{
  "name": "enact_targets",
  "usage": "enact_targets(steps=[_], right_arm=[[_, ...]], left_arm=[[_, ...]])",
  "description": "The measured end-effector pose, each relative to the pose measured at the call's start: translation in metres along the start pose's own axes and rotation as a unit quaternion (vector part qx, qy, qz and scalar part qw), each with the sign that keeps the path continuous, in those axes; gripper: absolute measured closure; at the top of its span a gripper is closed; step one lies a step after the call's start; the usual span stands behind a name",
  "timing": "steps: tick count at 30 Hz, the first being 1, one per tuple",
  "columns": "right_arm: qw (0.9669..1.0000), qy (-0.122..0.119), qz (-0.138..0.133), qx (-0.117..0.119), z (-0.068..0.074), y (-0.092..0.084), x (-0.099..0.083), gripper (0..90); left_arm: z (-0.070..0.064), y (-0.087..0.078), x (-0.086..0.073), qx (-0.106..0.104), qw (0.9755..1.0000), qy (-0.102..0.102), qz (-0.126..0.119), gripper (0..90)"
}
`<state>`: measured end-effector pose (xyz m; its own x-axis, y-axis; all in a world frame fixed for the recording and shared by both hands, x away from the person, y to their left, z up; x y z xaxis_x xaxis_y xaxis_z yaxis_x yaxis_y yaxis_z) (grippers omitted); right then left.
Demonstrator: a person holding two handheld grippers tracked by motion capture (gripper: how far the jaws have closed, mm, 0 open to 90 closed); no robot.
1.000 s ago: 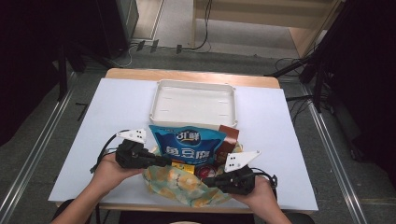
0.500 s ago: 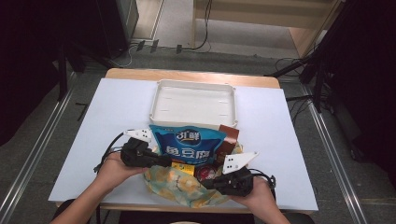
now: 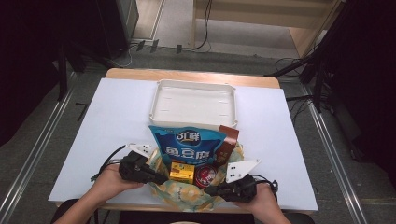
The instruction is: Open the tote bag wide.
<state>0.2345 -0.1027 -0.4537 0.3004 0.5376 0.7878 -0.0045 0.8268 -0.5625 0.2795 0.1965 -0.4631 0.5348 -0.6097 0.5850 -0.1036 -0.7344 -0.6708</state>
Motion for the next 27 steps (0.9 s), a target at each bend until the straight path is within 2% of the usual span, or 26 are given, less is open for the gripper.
enact_targets(steps=[5, 7, 14, 19, 24, 27], right_arm=[[0.9999, -0.005, -0.003, 0.008, -0.009, -0.007, -0.012, 89.3], [1.0, -0.005, 0.001, 0.005, -0.013, -0.009, -0.017, 89.3], [0.9998, 0.008, 0.016, -0.01, -0.028, -0.014, -0.029, 89.5], [0.999, 0.027, 0.032, -0.018, -0.043, -0.011, -0.036, 89.6], [0.999, 0.017, 0.035, -0.022, -0.054, -0.007, -0.039, 89.6], [0.998, 0.033, 0.048, -0.025, -0.06, -0.004, -0.041, 89.7]], left_arm=[[0.008, 0.003, -0.002, 0.004, 0.9998, -0.019, -0.004, 88.9], [0.011, 0.004, -0.001, 0.008, 0.9997, -0.022, -0.002, 88.8], [0.02, 0.007, -0.001, 0.016, 0.9993, -0.03, -0.016, 86.9], [0.025, 0.011, -0.002, 0.021, 0.9991, -0.034, -0.016, 87.8], [0.03, 0.014, -0.002, 0.021, 0.999, -0.037, -0.013, 89.1], [0.032, 0.016, -0.002, 0.02, 0.999, -0.04, -0.006, 89.9]])
Point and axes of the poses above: each handheld gripper's, and its own axes: y roughly forward along the jaws, x roughly out of its top, z roughly to its left, the point moved 3 cm from there along y, roughly forward along the jaws, and after that the axes turned 1 degree about x, right-handed, at the moved point
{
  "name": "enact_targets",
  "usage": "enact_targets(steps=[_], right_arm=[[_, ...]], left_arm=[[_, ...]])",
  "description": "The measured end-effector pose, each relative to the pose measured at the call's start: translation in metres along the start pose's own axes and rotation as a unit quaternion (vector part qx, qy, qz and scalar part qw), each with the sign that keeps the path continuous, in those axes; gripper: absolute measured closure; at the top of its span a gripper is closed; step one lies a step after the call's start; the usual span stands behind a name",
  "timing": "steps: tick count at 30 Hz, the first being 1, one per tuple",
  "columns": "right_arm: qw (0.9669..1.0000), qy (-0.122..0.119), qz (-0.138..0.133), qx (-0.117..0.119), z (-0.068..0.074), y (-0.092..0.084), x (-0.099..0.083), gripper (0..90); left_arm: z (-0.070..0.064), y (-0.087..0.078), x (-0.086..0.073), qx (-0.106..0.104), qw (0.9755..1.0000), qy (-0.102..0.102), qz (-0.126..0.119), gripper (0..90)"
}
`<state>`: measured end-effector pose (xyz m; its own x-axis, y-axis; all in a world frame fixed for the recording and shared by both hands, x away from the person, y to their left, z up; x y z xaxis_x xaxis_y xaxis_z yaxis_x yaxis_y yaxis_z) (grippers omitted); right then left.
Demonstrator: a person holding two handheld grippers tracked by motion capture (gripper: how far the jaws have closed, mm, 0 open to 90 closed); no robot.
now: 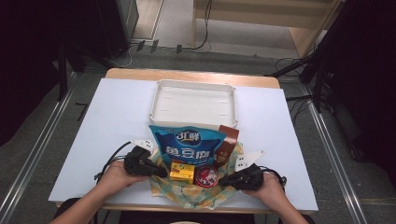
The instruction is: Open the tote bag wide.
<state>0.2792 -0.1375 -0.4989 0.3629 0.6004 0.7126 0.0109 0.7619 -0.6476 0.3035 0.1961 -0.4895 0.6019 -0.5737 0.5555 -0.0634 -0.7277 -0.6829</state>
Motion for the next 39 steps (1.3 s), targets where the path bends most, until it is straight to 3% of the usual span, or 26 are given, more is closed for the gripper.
enact_targets(steps=[9, 13, 19, 22, 28, 31, 36, 39], right_arm=[[0.9998, 0.018, 0.006, 0.001, -0.007, 0.004, -0.001, 90.0], [0.9996, 0.027, 0.001, -0.011, -0.011, 0.001, -0.002, 90.0], [0.9987, 0.039, -0.004, -0.034, -0.014, -0.005, -0.007, 90.0], [0.998, 0.041, -0.003, -0.048, -0.013, -0.01, -0.01, 90.0], [0.9978, 0.049, 0.005, -0.045, -0.011, -0.015, -0.009, 90.0], [0.9981, 0.045, -0.017, -0.039, -0.007, -0.026, -0.006, 90.0], [0.9965, 0.062, -0.039, -0.039, -0.001, -0.045, 0.001, 90.0], [0.9951, 0.055, -0.063, -0.053, 0.002, -0.057, 0.006, 90.0]], left_arm=[[0.006, 0.002, 0.001, -0.005, 0.9999, -0.014, 0.007, 90.0], [0.007, 0.002, 0.002, 0.007, 0.9999, -0.011, -0.001, 90.0], [0.008, -0.004, 0.001, 0.048, 0.9988, -0.005, -0.009, 90.0], [0.01, -0.008, -0.002, 0.047, 0.9987, -0.016, -0.014, 90.0], [0.009, -0.011, -0.002, 0.047, 0.9986, -0.022, -0.007, 90.0], [0.003, -0.017, 0.001, 0.039, 0.9988, -0.015, -0.024, 90.0], [-0.006, -0.032, 0.007, 0.033, 0.9986, -0.003, -0.04, 90.0], [-0.009, -0.046, 0.011, 0.038, 0.9975, 0.007, -0.059, 90.0]])
Point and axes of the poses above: each handheld gripper's, and its own axes: y roughly forward along the jaws, x roughly out of its top, z roughly to its left, the point moved 3 cm from there along y, roughly forward along the jaws, and after that the axes turned 1 degree about x, right-handed, at the moved point
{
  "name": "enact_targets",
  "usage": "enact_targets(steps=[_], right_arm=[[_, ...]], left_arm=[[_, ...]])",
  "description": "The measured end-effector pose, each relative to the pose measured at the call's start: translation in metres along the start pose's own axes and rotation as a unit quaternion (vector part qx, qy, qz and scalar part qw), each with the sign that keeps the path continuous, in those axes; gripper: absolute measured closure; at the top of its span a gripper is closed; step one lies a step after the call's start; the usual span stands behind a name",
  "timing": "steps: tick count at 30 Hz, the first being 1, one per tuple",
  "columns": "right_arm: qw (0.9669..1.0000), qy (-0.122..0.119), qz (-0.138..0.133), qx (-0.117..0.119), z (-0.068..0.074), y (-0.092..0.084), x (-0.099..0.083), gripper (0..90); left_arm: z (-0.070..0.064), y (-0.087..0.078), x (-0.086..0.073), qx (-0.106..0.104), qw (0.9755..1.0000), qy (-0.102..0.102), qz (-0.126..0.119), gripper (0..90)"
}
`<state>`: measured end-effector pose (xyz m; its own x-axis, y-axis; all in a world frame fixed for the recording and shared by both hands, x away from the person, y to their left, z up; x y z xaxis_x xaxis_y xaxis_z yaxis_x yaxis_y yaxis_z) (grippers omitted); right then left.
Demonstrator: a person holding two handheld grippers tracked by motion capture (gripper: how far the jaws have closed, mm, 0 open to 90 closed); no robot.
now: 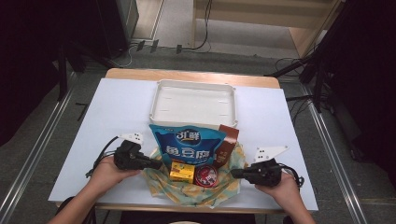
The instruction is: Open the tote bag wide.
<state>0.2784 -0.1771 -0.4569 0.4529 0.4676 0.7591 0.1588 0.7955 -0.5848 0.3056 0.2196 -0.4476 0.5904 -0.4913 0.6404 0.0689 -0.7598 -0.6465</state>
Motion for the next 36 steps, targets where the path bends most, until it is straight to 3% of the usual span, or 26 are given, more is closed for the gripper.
enact_targets(steps=[7, 13, 17, 19, 22, 26, 27, 32, 36], right_arm=[[0.9985, 0.009, -0.03, -0.045, -0.018, -0.015, 0.02, 90.0], [0.9976, 0.014, -0.039, -0.055, -0.04, -0.015, 0.034, 90.0], [0.997, 0.019, -0.042, -0.062, -0.053, -0.013, 0.042, 90.0], [0.9967, 0.021, -0.046, -0.063, -0.058, -0.013, 0.046, 90.0], [0.9965, 0.023, -0.051, -0.062, -0.064, -0.012, 0.053, 90.0], [0.9969, 0.019, -0.053, -0.055, -0.067, -0.009, 0.062, 90.0], [0.997, 0.017, -0.052, -0.054, -0.068, -0.008, 0.065, 90.0], [0.9972, 0.013, -0.06, -0.043, -0.071, 0.001, 0.075, 90.0], [0.9978, 0.008, -0.058, -0.03, -0.069, 0.014, 0.078, 90.0]], left_arm=[[0.012, -0.018, 0.025, 0.016, 0.9996, 0.0, -0.023, 90.0], [0.02, -0.012, 0.042, 0.012, 0.9992, -0.003, -0.039, 90.0], [0.025, -0.008, 0.053, 0.015, 0.9992, 0.001, -0.037, 90.0], [0.025, -0.007, 0.058, 0.007, 0.9989, 0.003, -0.047, 90.0], [0.025, -0.004, 0.064, 0.014, 0.9993, 0.012, -0.033, 90.0], [0.026, 0.0, 0.073, 0.008, 0.9988, 0.017, -0.046, 90.0], [0.027, 0.003, 0.076, 0.015, 0.9989, 0.02, -0.04, 90.0], [0.026, 0.016, 0.087, 0.004, 0.9987, 0.024, -0.044, 90.0], [0.029, 0.026, 0.084, -0.01, 0.9992, 0.016, -0.036, 90.0]])
Point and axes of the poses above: each handheld gripper's, and its own axes: y roughly forward along the jaws, x roughly out of its top, z roughly to its left, the point moved 3 cm from there along y, roughly forward along the jaws, and after that the axes turned 1 degree about x, right-handed, at the moved point
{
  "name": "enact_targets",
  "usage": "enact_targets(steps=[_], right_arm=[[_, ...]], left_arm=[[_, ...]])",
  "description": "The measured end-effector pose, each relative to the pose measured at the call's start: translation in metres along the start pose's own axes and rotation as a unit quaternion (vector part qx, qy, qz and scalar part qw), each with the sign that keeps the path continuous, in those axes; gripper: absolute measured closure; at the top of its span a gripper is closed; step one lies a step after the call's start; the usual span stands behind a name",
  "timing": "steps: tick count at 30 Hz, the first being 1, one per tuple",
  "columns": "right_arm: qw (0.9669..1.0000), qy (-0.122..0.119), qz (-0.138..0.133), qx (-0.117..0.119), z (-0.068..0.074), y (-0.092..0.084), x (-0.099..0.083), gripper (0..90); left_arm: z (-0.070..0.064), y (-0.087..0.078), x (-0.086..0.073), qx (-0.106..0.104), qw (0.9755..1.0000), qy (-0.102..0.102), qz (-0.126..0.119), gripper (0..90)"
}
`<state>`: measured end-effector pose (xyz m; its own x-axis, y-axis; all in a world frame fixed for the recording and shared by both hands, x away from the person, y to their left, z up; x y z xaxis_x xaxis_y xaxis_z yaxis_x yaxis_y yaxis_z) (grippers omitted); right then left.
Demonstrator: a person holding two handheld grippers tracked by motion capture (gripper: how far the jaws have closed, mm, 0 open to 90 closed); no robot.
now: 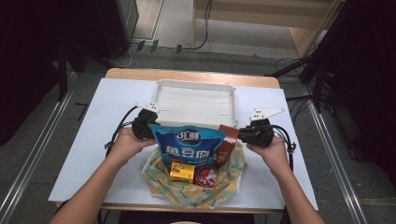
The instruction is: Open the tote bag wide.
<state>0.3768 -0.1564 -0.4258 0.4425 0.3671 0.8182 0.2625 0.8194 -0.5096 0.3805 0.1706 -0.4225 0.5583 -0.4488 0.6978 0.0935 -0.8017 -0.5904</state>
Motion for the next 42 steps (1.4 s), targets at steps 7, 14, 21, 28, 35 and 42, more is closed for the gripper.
enact_targets(steps=[7, 14, 21, 28, 35, 42], right_arm=[[0.9998, 0.001, 0.015, 0.016, 0.003, 0.015, -0.009, 90.0], [0.9996, 0.004, 0.024, 0.012, 0.001, 0.023, -0.022, 90.0], [0.9993, 0.009, 0.036, 0.005, -0.004, 0.029, -0.035, 90.0], [0.9988, 0.013, 0.047, 0.007, -0.007, 0.038, -0.044, 90.0], [0.9985, 0.016, 0.052, 0.01, -0.009, 0.044, -0.05, 90.0], [0.9978, 0.012, 0.065, 0.006, -0.011, 0.049, -0.053, 90.0]], left_arm=[[0.002, 0.015, -0.008, -0.016, 0.9998, 0.001, 0.015, 90.0], [0.008, 0.025, -0.019, -0.023, 0.9996, -0.014, 0.013, 90.0], [0.013, 0.037, -0.028, -0.016, 0.9992, -0.013, 0.034, 90.0], [0.023, 0.044, -0.036, -0.012, 0.9989, -0.023, 0.038, 90.0], [0.025, 0.05, -0.042, -0.014, 0.9981, -0.021, 0.056, 90.0], [0.028, 0.054, -0.046, -0.012, 0.9981, -0.02, 0.057, 90.0]])
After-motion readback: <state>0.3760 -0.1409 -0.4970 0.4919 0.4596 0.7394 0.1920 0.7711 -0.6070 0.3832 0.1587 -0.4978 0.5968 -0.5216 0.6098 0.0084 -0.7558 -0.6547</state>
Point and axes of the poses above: each handheld gripper's, and its own axes: y roughly forward along the jaws, x roughly out of its top, z roughly to its left, the point moved 3 cm from there along y, roughly forward along the jaws, and after that the axes turned 1 degree about x, right-handed, at the moved point
